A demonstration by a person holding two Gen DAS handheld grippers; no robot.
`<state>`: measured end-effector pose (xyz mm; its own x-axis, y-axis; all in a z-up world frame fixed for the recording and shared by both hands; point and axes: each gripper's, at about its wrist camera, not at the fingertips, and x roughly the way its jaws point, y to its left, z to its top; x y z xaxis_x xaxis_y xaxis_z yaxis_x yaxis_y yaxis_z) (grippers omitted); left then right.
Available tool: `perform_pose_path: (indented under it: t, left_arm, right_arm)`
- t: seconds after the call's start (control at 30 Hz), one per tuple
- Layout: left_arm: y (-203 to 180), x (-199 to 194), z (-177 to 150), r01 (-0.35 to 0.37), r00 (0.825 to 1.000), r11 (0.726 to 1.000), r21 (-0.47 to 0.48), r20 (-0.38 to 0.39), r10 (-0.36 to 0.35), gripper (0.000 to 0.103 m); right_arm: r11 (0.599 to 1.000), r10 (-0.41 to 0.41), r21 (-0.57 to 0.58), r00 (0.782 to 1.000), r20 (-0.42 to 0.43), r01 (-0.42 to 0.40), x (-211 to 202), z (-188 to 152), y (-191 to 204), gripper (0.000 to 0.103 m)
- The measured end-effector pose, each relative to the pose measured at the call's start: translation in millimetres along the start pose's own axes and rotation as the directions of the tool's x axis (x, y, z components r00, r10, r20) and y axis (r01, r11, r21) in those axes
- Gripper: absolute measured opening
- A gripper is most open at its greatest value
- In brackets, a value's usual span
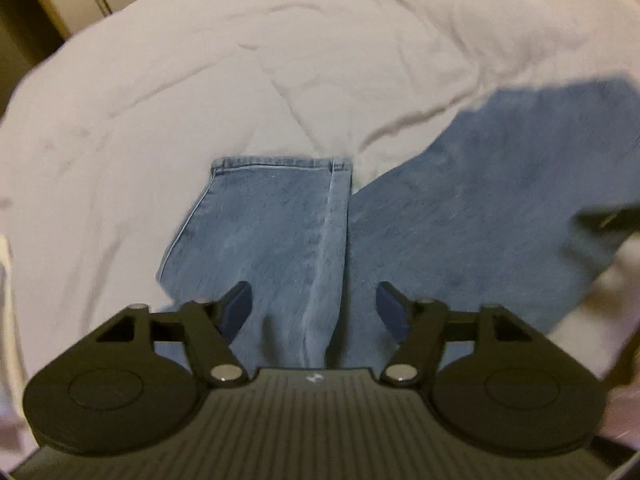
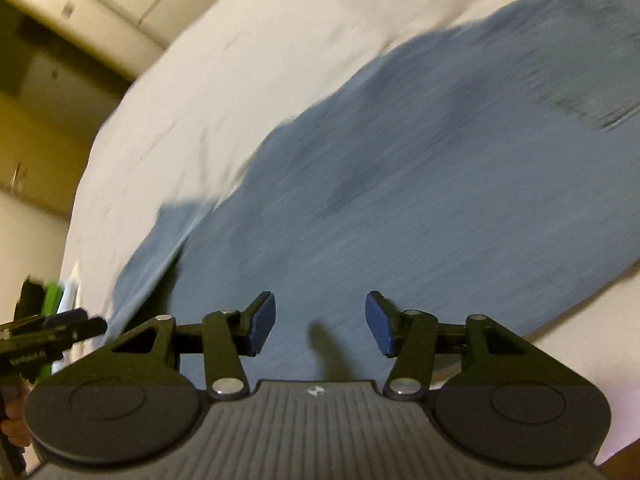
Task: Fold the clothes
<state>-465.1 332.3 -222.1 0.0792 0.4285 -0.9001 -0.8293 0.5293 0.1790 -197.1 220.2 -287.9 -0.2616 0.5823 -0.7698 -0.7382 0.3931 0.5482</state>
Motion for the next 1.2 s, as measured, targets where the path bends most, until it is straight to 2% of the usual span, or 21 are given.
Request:
perform_pose_path:
  t: [0.03,0.1,0.13,0.17,0.23,0.3,0.33,0.37,0.4,0.47,0.5,0.57,0.63,0.7,0.77,0.87,0.93,0.97,1.03,1.1,1.2]
  left_arm:
    - [-9.2,10.8,3.6,-0.039,0.999,0.999,0.03,-0.012,0.04,0.063]
    - [-18.2,34.4,1.5,-0.108,0.994,0.993,0.057,-0.02,0.109,0.047]
    - [-17.2,43.1,-1.9,-0.123,0.992,0.992,0.035,-0.016,0.124,0.025]
    - [-15.9,51.5,-5.3,-0.137,0.991,0.991,0.012,-0.013,0.137,0.013]
    - [-2.5,46.9,-24.0,-0.105,0.991,0.989,-0.106,0.074,0.113,0.012]
    - [24.7,21.8,-56.6,-0.033,0.974,0.954,-0.297,0.206,0.097,0.011]
    - [42.3,7.0,-78.6,0.01,0.957,0.907,-0.42,0.266,0.112,0.011]
    - [62.9,-5.6,-109.5,0.058,0.944,0.822,-0.567,0.299,0.14,0.012]
    - [83.8,-18.1,-140.9,0.111,0.93,0.71,-0.695,0.325,0.173,0.012]
    - [113.6,-21.6,-198.6,0.146,0.945,0.488,-0.861,0.267,0.188,0.021]
    - [121.4,-16.9,-222.8,0.166,0.958,0.396,-0.903,0.243,0.154,0.021]
    - [119.3,-10.0,-247.9,0.132,0.968,0.34,-0.931,0.195,0.158,0.015]
    - [115.5,-3.9,-261.8,0.092,0.971,0.343,-0.935,0.161,0.177,0.016]
    - [118.8,2.2,-277.1,0.12,0.975,0.299,-0.947,0.169,0.144,0.015]
    - [118.7,1.0,-279.2,0.13,0.973,0.331,-0.935,0.184,0.138,0.015]
    - [112.8,-8.8,-268.3,0.142,0.966,0.44,-0.887,0.221,0.134,0.019]
    - [110.1,-14.7,-263.0,0.113,0.963,0.521,-0.846,0.222,0.152,0.026]
    - [108.1,-12.1,-265.3,0.103,0.963,0.548,-0.83,0.222,0.155,0.026]
    - [111.3,-10.0,-273.9,0.141,0.962,0.558,-0.817,0.246,0.116,0.026]
    - [113.8,-8.3,-281.8,0.16,0.966,0.541,-0.826,0.243,0.085,0.025]
    - [122.0,-17.3,-294.2,0.208,0.954,0.544,-0.813,0.291,0.07,0.025]
  right_arm:
    - [1.0,0.006,-0.008,1.0,0.022,-0.006,-4.4,3.3,-10.4,0.054]
    - [0.999,0.024,-0.038,0.998,0.066,-0.022,-8.1,8.2,-28.8,0.054]
    - [0.998,0.036,-0.058,0.995,0.088,-0.031,-8.3,10.0,-37.3,0.054]
    - [0.996,0.047,-0.079,0.993,0.109,-0.039,-8.5,11.8,-45.7,0.054]
    - [0.993,0.07,-0.106,0.986,0.151,-0.054,-2.7,13.3,-55.9,0.054]
    - [0.989,0.099,-0.124,0.976,0.194,-0.076,3.7,14.3,-64.7,0.054]
    - [0.987,0.118,-0.13,0.97,0.211,-0.091,5.0,15.5,-70.4,0.054]
    - [0.985,0.134,-0.139,0.965,0.224,-0.104,6.5,16.6,-73.2,0.054]
    - [0.982,0.151,-0.149,0.96,0.238,-0.117,8.0,17.7,-76.0,0.055]
    - [0.977,0.177,-0.16,0.95,0.257,-0.139,14.1,18.1,-78.8,0.056]
    - [0.975,0.192,-0.163,0.946,0.262,-0.152,15.3,18.2,-80.7,0.057]
    - [0.97,0.209,-0.178,0.94,0.27,-0.164,23.8,17.4,-76.4,0.059]
    - [0.965,0.22,-0.203,0.936,0.275,-0.167,28.4,16.7,-71.2,0.062]
    - [0.958,0.235,-0.228,0.932,0.276,-0.174,33.3,15.1,-69.9,0.063]
    - [0.955,0.235,-0.246,0.932,0.275,-0.168,32.0,10.8,-70.1,0.063]
    - [0.959,0.215,-0.239,0.937,0.276,-0.149,20.8,0.8,-68.7,0.064]
    - [0.966,0.197,-0.22,0.938,0.286,-0.136,7.4,-9.8,-66.5,0.064]
    - [0.969,0.189,-0.213,0.937,0.294,-0.129,-0.3,-15.9,-65.3,0.064]
    - [0.973,0.162,-0.207,0.942,0.293,-0.103,-16.4,-31.1,-63.0,0.065]
    - [0.97,0.11,-0.242,0.95,0.293,-0.038,-23.4,-52.7,-50.9,0.064]
    - [0.951,0.028,-0.3,0.95,0.311,0.071,-35.7,-89.7,-28.2,0.064]
